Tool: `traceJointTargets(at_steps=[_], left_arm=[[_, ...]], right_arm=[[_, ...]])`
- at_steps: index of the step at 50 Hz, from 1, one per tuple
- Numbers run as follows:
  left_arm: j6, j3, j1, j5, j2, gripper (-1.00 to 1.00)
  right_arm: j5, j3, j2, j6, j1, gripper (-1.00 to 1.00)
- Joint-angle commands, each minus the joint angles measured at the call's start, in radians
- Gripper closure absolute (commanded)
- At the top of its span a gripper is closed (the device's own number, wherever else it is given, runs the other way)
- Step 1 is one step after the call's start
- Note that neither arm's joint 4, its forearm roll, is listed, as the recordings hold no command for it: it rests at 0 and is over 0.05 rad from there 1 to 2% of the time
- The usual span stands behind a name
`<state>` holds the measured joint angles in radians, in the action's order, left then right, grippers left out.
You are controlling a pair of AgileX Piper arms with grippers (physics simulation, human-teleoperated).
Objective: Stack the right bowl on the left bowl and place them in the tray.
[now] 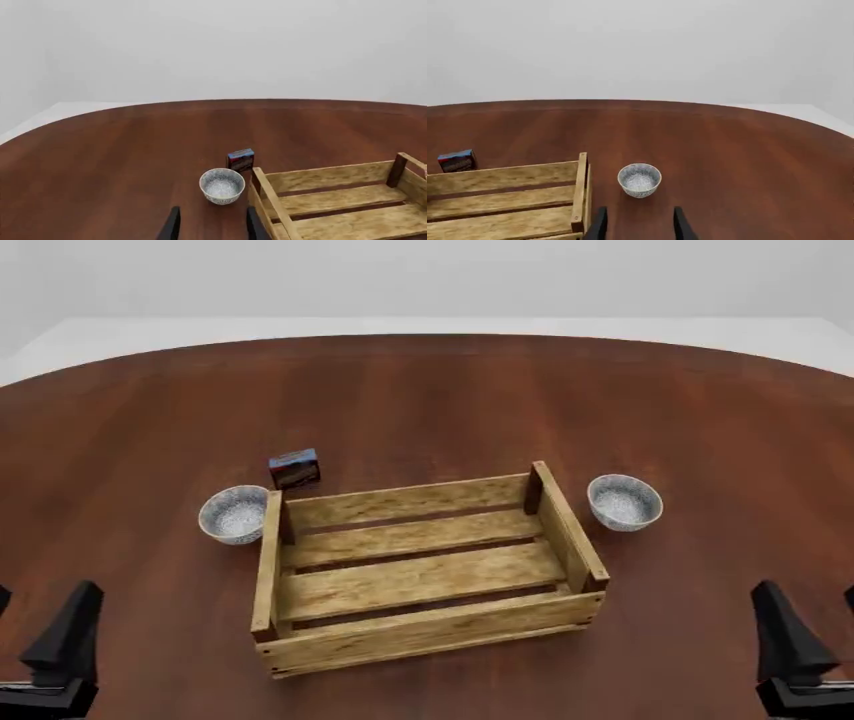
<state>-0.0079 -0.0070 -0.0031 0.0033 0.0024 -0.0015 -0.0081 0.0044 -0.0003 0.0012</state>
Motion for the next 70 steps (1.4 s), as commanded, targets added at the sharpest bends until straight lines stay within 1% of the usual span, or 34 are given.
traceJointTargets(at_steps=[1,4,6,7,13,14,15,18,20,21,24,26,29,31,32,33,34,36,37,38,39,41,44,45,48,49,51,52,54,56,60,61,66,70], left_arm=[[0.003,0.0,0.004,-0.001,0.003,-1.0],[0.003,-0.001,0.005,-0.001,0.003,-1.0],[0.001,-0.002,0.004,-0.001,0.003,-1.0],[0.002,-0.002,0.005,-0.002,0.001,-1.0],[-0.002,-0.001,0.004,-0.004,0.001,-1.0],[-0.004,0.0,0.004,-0.004,0.001,-1.0],[-0.005,0.0,0.003,-0.004,0.001,-1.0],[-0.006,0.002,0.002,-0.006,0.0,-1.0],[-0.011,0.003,0.001,-0.006,0.0,-1.0],[-0.012,0.004,0.0,-0.006,0.0,-1.0],[-0.012,0.004,-0.001,-0.006,0.0,-1.0],[-0.012,0.003,-0.002,-0.005,0.0,-1.0],[-0.013,0.001,-0.001,-0.004,-0.001,-1.0],[-0.015,0.001,-0.002,-0.004,-0.002,-1.0],[-0.014,0.002,-0.002,-0.004,-0.002,-1.0],[-0.015,0.002,-0.001,-0.004,-0.002,-1.0],[-0.017,0.002,-0.002,-0.003,-0.002,-1.0],[-0.016,0.002,-0.001,-0.003,-0.002,-1.0],[-0.015,0.003,0.0,-0.003,-0.002,-1.0],[-0.017,0.003,-0.001,-0.002,-0.002,-1.0],[-0.017,0.002,-0.001,-0.001,-0.002,-1.0],[-0.015,0.002,-0.004,0.002,-0.002,-1.0],[-0.015,0.001,-0.009,0.005,-0.002,-1.0],[-0.017,0.0,-0.012,0.005,-0.002,-1.0],[-0.02,-0.007,-0.009,0.006,-0.002,-1.0],[-0.015,-0.003,-0.008,0.003,-0.002,-1.0],[-0.013,0.0,-0.008,0.001,-0.002,-1.0],[-0.014,0.003,-0.007,-0.001,-0.002,-1.0],[-0.022,0.003,-0.004,0.001,-0.002,-1.0],[-0.024,0.001,-0.009,0.0,-0.002,-1.0],[-0.018,0.0,-0.014,-0.002,-0.002,-1.0],[-0.016,0.0,-0.014,-0.004,-0.002,-1.0],[-0.025,-0.003,-0.01,-0.001,-0.002,-1.0],[-0.028,0.0,-0.01,0.0,-0.002,-1.0]], right_arm=[[-0.01,-0.022,0.041,-0.008,-0.013,-1.0],[-0.013,-0.046,0.077,0.006,0.002,-1.0],[0.009,-0.074,0.078,-0.005,0.005,-1.0],[0.007,-0.089,0.095,-0.027,-0.009,-1.0],[-0.014,-0.156,0.208,-0.034,-0.001,-1.0],[-0.028,-0.168,0.262,-0.023,0.002,-1.0],[-0.019,-0.183,0.245,-0.033,0.005,-1.0],[-0.014,-0.221,0.292,-0.036,0.013,-1.0],[-0.011,-0.249,0.343,-0.007,0.02,-1.0],[-0.012,-0.257,0.35,-0.026,0.023,-1.0],[-0.025,-0.285,0.414,-0.037,0.024,-1.0],[-0.015,-0.318,0.483,-0.006,0.052,-1.0],[-0.013,-0.356,0.52,-0.054,0.035,-1.0],[-0.005,-0.391,0.58,-0.046,0.053,-1.0],[-0.003,-0.404,0.61,-0.038,0.036,-1.0],[0.003,-0.423,0.63,-0.069,0.044,-1.0],[0.006,-0.43,0.636,-0.072,0.044,-1.0],[0.02,-0.457,0.684,-0.079,0.039,-1.0],[0.05,-0.496,0.713,-0.064,0.043,-1.0],[0.062,-0.513,0.718,-0.092,0.037,-1.0],[0.069,-0.523,0.723,-0.093,0.034,-1.0],[0.109,-0.576,0.774,-0.076,0.032,-1.0],[0.146,-0.632,0.796,-0.105,0.023,-1.0],[0.175,-0.661,0.83,-0.087,0.033,-1.0],[0.193,-0.701,0.871,-0.113,0.019,-1.0],[0.195,-0.717,0.894,-0.142,-0.001,-1.0],[0.208,-0.738,0.923,-0.126,-0.012,-1.0],[0.207,-0.748,0.936,-0.143,-0.01,-1.0],[0.223,-0.773,0.985,-0.135,-0.008,-1.0],[0.23,-0.801,1.021,-0.158,-0.017,-1.0],[0.261,-0.853,1.077,-0.154,-0.014,-1.0],[0.266,-0.863,1.09,-0.168,-0.025,-1.0],[0.33,-0.937,1.172,-0.165,-0.034,-1.0],[0.355,-0.981,1.212,-0.183,-0.047,-1.0]])
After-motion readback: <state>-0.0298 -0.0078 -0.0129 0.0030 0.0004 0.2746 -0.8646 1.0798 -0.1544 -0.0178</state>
